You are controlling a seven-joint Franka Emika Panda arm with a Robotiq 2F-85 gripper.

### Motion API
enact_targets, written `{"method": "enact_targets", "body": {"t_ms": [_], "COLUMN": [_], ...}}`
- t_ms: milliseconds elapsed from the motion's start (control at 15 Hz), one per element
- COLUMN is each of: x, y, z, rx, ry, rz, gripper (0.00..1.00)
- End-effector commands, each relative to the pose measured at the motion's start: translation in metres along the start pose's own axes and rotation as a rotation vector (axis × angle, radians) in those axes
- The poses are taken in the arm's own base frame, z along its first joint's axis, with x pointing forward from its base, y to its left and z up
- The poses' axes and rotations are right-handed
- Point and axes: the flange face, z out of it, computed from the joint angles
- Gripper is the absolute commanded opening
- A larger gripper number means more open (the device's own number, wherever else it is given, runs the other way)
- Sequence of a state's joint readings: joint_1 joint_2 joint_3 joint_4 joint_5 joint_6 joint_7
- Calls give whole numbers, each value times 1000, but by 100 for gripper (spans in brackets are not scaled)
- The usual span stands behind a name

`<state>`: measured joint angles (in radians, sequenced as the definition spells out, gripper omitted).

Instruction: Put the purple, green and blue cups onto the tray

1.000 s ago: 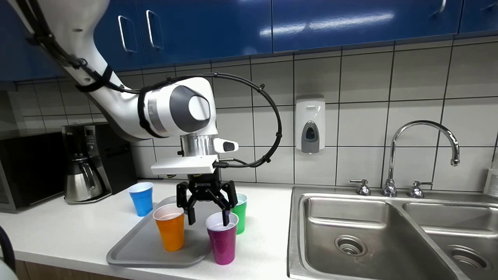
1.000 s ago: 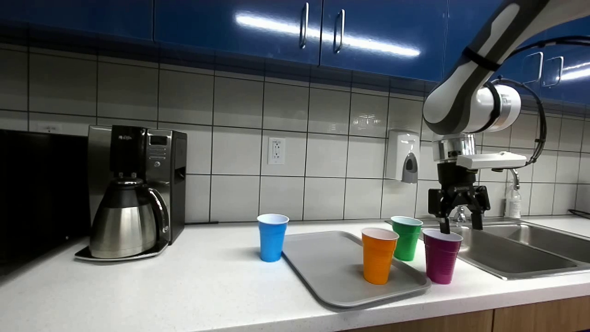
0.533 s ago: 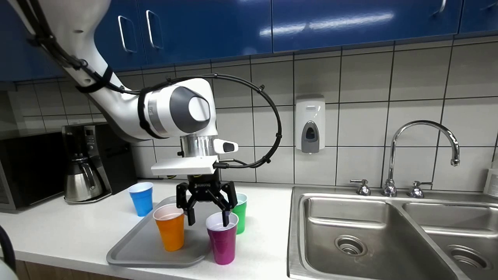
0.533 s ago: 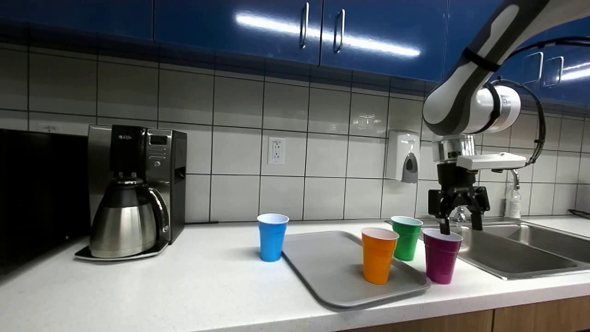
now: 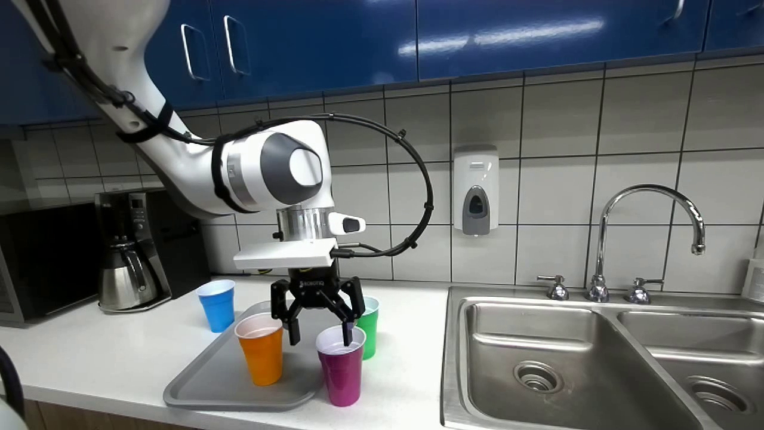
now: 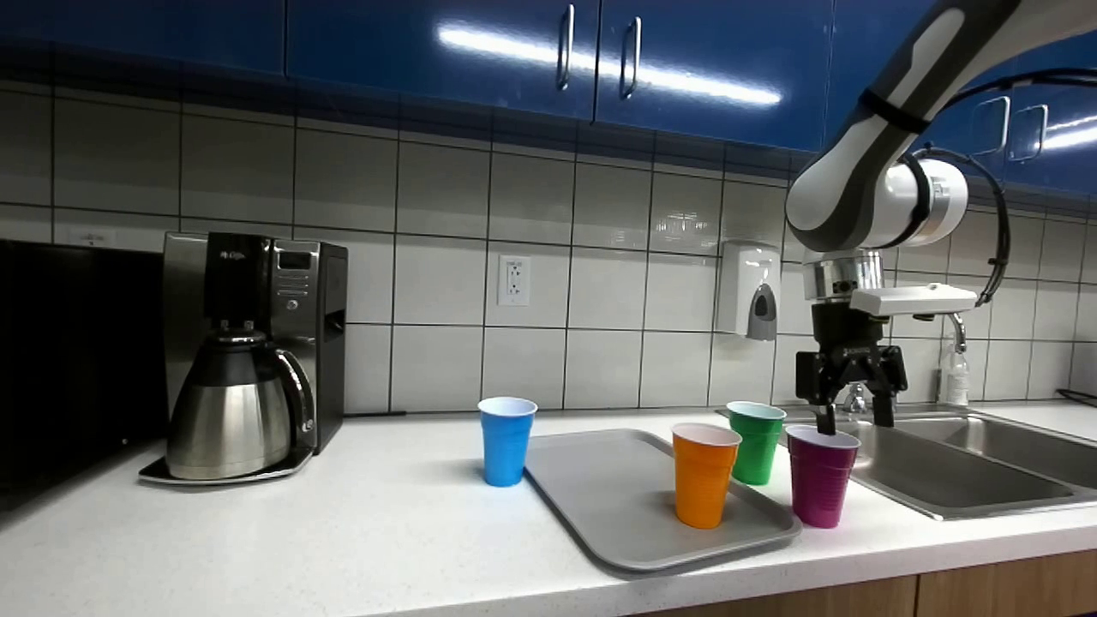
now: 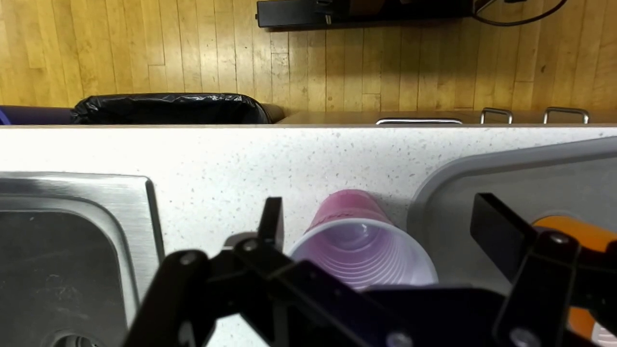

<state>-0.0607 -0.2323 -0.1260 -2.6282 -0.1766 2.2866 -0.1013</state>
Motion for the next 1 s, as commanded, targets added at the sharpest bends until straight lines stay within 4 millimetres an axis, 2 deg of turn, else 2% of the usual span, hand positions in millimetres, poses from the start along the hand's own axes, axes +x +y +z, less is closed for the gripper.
{"method": "enact_targets", "body": {"t_ms": [0,600,667,933], "x": [3,2,2,2], "y": [3,2,1,1], "z": [-3,-12,-3,-4], "rx": [1,2,-1,-2], "ry": [12,5,6,7], "rz": [-23,-22,-2,-2], "gripper": [100,100,100,100]}}
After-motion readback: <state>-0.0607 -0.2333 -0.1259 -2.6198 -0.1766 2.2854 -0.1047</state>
